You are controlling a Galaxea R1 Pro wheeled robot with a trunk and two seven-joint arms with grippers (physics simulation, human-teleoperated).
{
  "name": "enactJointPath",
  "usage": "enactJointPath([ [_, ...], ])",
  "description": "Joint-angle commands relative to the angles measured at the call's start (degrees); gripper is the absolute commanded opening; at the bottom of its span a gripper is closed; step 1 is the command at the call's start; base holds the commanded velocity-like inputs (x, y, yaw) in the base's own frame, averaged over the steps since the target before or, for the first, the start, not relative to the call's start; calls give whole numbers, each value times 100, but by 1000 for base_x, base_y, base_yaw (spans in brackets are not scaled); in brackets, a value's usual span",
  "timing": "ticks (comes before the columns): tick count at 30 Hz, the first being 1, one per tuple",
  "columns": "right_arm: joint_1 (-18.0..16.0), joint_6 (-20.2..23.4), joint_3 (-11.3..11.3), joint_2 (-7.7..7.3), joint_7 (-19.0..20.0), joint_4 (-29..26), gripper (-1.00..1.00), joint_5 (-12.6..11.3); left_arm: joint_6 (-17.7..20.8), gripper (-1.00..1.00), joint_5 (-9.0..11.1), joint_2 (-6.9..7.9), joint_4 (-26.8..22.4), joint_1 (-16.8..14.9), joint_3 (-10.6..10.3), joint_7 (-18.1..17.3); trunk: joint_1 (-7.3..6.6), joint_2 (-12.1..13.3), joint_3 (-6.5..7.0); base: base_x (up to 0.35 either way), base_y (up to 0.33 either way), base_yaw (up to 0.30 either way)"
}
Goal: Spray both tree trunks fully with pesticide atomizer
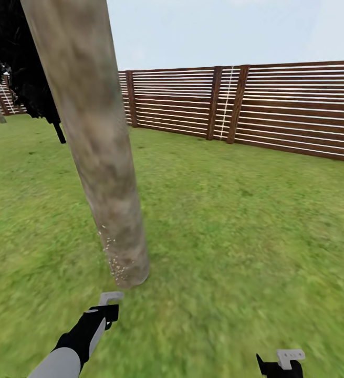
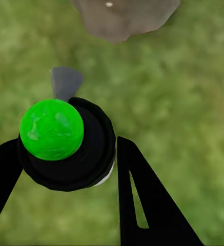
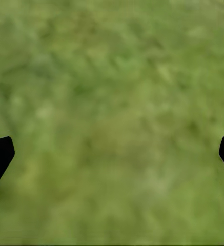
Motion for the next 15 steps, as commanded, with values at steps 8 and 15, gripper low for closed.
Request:
enactJointPath([
  [8, 0, 0, 0, 0, 2, 0, 100, 2, -3, -100, 4, -1, 5, 0, -2, -5, 0, 0, 0, 112, -257, 175],
  [15, 0, 0, 0, 0, 5, 2, 100, 2, 0, -100, 8, -3, 5, 0, -7, -9, 0, 0, 0, 2, -274, 2],
])
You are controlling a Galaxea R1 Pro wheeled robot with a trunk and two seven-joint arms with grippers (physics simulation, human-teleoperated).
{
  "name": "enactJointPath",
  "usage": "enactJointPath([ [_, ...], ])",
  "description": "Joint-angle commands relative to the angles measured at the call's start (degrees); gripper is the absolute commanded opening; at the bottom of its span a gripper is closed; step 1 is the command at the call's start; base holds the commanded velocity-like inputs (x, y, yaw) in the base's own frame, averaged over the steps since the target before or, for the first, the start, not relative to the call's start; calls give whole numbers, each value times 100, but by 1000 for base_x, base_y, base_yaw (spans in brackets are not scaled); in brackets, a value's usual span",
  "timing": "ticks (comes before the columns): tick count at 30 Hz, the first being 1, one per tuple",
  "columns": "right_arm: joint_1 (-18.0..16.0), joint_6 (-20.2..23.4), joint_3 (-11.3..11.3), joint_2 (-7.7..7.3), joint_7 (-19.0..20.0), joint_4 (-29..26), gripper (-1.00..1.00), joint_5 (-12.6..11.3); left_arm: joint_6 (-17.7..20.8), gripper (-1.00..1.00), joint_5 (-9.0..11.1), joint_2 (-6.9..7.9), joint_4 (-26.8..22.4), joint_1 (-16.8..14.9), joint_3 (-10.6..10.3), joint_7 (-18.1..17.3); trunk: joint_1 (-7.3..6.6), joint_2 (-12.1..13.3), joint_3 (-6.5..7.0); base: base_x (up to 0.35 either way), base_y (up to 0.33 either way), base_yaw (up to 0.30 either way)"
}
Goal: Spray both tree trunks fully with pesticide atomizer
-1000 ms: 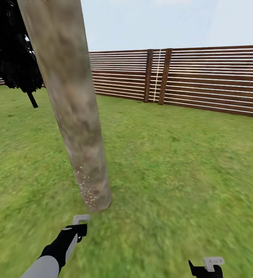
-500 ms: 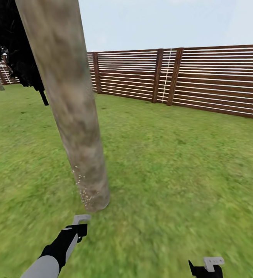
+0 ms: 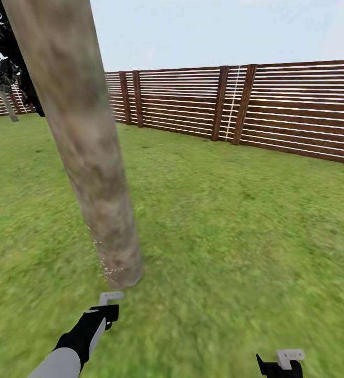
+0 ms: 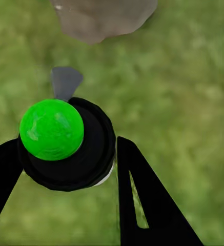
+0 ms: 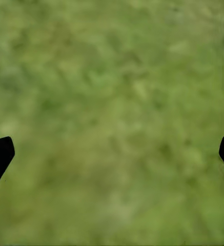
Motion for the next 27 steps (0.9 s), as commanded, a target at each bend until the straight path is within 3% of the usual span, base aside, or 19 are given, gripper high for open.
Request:
enactJointPath([
  [1, -2, 0, 0, 0, 1, 0, 100, 0, 0, -100, 0, 0, 0, 0, 0, -1, 0, 0, 0, 0, -275, 0],
  [4, 0, 0, 0, 0, 3, 5, 100, 0, 0, -100, 0, 0, 0, 0, 2, -1, 0, 0, 0, 0, -275, 13],
  [23, -2, 0, 2, 0, 4, 6, 100, 2, -10, -100, -2, 10, -34, 0, 17, 7, 0, 0, 0, 0, -274, 271],
  [27, 4, 0, 7, -1, -2, 1, 100, 18, -25, -100, -6, 11, -87, 0, 4, 7, 0, 0, 0, 0, -165, 48],
])
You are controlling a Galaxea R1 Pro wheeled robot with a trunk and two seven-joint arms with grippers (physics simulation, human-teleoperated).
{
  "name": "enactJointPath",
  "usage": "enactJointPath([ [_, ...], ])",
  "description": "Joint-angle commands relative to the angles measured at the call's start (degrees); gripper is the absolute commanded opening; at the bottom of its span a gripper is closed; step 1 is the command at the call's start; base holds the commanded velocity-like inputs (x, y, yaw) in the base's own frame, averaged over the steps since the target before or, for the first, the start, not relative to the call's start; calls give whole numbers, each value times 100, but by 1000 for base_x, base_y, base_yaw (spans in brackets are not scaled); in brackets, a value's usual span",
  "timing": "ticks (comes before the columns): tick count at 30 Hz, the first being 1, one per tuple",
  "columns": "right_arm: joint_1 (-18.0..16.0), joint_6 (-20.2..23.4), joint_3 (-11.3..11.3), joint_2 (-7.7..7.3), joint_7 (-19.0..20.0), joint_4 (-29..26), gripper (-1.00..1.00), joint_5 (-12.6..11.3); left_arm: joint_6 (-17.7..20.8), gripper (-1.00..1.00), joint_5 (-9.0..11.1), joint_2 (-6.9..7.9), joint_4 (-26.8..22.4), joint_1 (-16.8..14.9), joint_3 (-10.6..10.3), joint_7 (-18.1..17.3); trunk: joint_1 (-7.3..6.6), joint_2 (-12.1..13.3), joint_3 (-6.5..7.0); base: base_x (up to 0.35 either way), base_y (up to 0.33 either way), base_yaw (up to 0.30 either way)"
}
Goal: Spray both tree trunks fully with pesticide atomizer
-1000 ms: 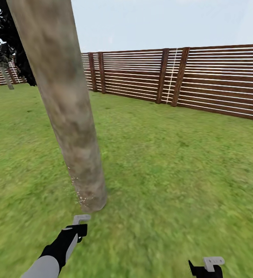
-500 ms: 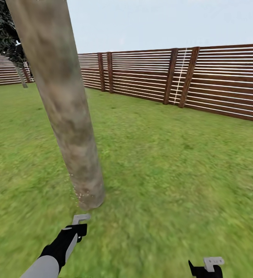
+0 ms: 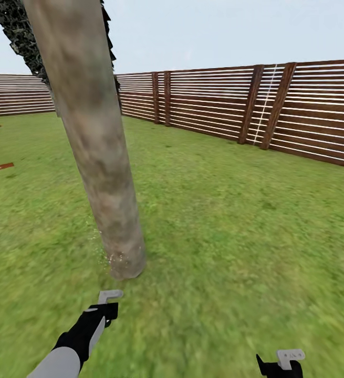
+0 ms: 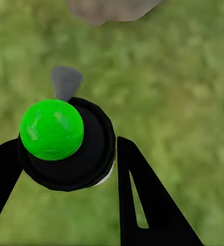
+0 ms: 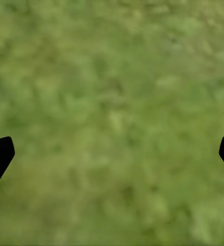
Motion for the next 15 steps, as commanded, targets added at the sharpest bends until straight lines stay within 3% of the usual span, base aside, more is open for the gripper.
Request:
enactJointPath([
  [1, 1, 0, 1, 0, 3, 3, 100, -1, 2, -100, -2, -1, -49, -4, -13, -4, 0, 0, 0, 0, -13, 2],
  [4, 1, 2, 8, 1, 6, 5, 100, -1, 83, -100, -12, -116, -710, -14, -43, -34, 0, 0, 0, 0, -2, 0],
  [8, 1, 9, 10, 1, 6, 5, 100, -1, 352, -100, -18, -347, -1081, -80, -56, -35, 0, 0, 0, 0, 0, 0],
  [13, 1, 9, 10, 1, 6, 6, 100, -1, 573, -100, -38, -306, -1965, -23, -87, -43, 0, 0, 0, -82, 0, 0],
  [15, 0, 9, 10, 1, 6, 8, 100, -1, 852, -100, -39, -328, -2139, -18, -88, -44, 0, 0, 0, -190, 0, 0],
])
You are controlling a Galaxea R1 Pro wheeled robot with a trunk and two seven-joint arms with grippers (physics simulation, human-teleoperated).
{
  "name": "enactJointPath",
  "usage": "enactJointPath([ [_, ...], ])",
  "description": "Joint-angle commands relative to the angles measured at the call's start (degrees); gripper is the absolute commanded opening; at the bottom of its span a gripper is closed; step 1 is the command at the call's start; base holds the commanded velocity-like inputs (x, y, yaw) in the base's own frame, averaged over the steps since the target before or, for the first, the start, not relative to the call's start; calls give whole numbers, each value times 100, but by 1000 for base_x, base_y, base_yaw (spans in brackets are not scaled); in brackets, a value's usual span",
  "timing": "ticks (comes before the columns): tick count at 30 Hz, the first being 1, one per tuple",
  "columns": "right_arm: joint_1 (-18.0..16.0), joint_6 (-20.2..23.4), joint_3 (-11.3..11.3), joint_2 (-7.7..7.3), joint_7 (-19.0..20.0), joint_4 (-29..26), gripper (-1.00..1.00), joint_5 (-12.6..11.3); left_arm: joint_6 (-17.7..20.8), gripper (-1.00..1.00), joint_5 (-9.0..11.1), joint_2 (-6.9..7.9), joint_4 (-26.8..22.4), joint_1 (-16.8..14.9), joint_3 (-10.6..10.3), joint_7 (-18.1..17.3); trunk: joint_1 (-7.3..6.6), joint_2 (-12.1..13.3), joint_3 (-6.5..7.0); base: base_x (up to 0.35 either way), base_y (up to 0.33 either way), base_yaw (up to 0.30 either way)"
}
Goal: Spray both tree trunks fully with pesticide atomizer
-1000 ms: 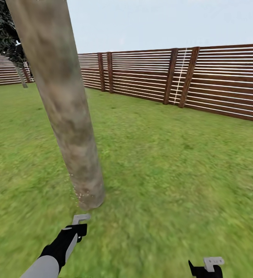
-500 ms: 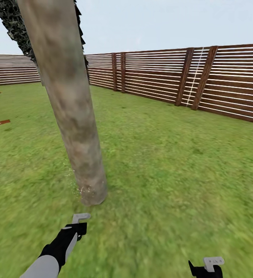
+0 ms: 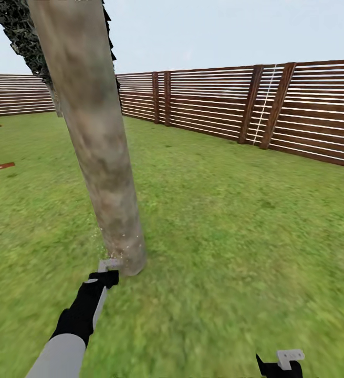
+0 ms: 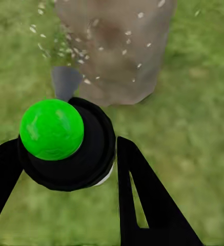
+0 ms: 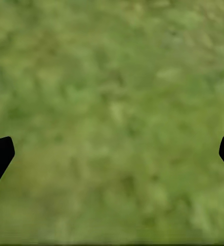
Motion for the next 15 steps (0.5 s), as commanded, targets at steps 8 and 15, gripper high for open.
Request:
enactJointPath([
  [8, 2, 0, 0, 0, 0, 5, 100, 3, 771, -100, 39, -187, -807, -9, -736, 8, 0, 0, 0, -4, 0, 0],
  [15, 2, 0, 0, 0, 0, 6, 100, 8, 1197, -100, 35, -141, -1612, 20, -582, -35, 0, 0, 0, 0, 0, 0],
])
